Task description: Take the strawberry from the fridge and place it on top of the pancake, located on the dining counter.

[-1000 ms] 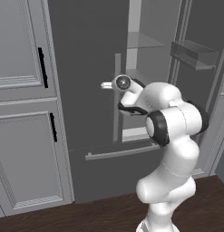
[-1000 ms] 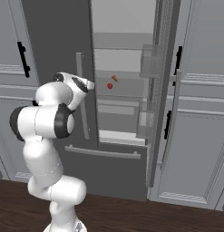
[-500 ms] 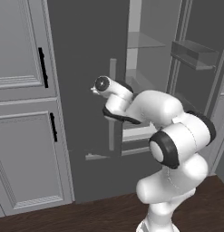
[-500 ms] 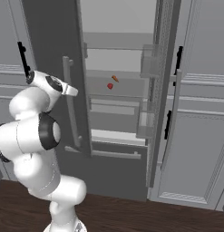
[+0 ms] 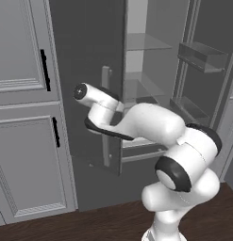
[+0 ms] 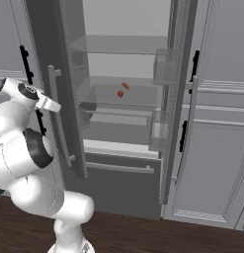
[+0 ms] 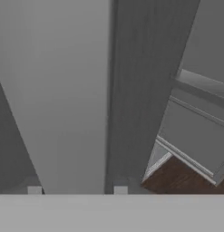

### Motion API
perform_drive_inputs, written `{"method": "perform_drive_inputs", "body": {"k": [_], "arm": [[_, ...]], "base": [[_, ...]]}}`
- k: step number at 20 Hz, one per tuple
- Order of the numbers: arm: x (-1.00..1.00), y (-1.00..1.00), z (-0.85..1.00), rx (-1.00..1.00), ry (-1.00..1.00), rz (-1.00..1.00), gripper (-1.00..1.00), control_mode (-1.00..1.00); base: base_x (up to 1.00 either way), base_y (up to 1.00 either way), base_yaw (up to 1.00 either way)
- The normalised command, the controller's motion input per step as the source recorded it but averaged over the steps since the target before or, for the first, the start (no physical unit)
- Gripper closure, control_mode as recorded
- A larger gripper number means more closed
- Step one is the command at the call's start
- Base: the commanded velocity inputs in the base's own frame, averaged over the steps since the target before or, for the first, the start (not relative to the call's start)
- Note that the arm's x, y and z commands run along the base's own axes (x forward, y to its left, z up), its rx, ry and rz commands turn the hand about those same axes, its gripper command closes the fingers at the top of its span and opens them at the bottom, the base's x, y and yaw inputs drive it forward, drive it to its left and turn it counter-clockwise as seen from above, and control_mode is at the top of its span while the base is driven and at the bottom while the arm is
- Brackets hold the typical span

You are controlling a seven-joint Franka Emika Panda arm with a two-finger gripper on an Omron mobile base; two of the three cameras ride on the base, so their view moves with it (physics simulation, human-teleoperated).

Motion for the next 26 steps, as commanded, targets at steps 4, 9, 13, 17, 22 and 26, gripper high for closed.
{"method": "perform_drive_inputs", "body": {"k": [4,9,13,17,22,26], "arm": [[-0.15,0.20,-0.02,0.00,-0.05,-0.01,1.00,-1.00],[-0.26,0.33,-0.03,0.00,-0.02,0.00,-1.00,-1.00],[-0.27,0.10,0.00,0.00,-0.08,0.05,-1.00,-1.00],[-0.40,0.07,0.07,0.00,-0.30,0.11,-1.00,-1.00],[-0.67,0.00,0.23,0.00,-0.14,0.05,-1.00,-1.00],[-0.62,-0.48,0.26,0.22,0.00,0.03,-1.00,-1.00]], "base": [[0.00,0.00,0.00],[0.00,0.00,0.00],[0.00,0.00,0.00],[0.00,0.00,0.00],[0.00,0.00,0.00],[0.00,0.00,0.00]]}}
